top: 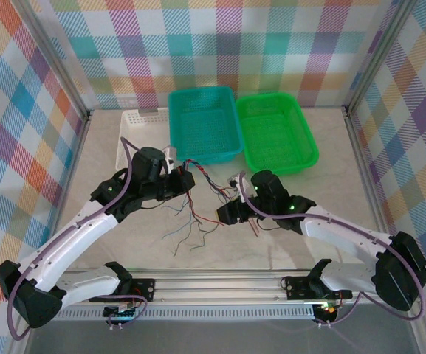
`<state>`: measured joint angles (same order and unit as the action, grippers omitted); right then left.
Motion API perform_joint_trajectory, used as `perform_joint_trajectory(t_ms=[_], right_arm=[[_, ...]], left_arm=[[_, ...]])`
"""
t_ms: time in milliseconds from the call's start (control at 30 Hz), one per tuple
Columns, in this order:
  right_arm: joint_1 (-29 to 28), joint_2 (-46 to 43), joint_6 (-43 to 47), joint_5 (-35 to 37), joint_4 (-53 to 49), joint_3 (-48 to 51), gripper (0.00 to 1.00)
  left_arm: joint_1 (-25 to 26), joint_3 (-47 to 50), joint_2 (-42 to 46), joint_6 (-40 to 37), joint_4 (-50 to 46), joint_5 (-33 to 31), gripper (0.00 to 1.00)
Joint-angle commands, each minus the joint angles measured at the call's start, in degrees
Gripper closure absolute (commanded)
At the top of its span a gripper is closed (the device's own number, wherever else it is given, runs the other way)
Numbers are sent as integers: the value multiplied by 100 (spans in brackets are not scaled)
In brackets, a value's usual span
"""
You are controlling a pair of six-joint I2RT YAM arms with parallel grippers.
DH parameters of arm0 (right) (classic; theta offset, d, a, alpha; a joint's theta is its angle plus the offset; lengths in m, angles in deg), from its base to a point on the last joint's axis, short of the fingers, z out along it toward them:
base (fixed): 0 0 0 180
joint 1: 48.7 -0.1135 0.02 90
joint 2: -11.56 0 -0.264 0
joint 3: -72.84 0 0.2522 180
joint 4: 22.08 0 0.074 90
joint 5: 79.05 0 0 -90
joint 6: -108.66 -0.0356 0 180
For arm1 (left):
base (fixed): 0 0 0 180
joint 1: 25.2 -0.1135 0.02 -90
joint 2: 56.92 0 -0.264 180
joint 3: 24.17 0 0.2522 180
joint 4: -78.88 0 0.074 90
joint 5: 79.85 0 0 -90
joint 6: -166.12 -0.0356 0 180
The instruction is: Untangle the cables
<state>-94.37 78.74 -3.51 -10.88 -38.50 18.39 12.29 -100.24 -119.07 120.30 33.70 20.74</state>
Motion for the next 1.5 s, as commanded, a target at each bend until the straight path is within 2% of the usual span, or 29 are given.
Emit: perform_joint_trajectory(t_ms=[0,133,400,533,900,967,1067,1200,1300,1467], right_arm=[[-73,-196,-242,-685,1297,157,40],[-141,-102,-368,-937,1899,270,39],[-302,-37,-589,-857,2851,327,39],[-311,-9,-562,-641,2841,171,40],[-657,724,-586,-696,3129,-330,47],[-696,774,-595,-576,3169,-348,50],[-706,870,-629,-501,3192,-366,62],[-723,889,-602,-348,3037,-393,81],[-724,859,-532,-230,2861,-410,100],[-724,731,-490,-145,2723,-360,100]], left_arm=[[100,-150,75,91,91,161,100],[117,-172,21,97,135,194,100],[201,-32,-13,85,308,261,100],[211,34,17,15,317,214,100],[258,157,43,73,543,116,100],[255,187,39,88,574,125,100],[263,201,46,97,568,117,100],[265,210,106,84,536,80,100],[276,210,150,82,533,67,100],[276,193,182,42,466,66,100]])
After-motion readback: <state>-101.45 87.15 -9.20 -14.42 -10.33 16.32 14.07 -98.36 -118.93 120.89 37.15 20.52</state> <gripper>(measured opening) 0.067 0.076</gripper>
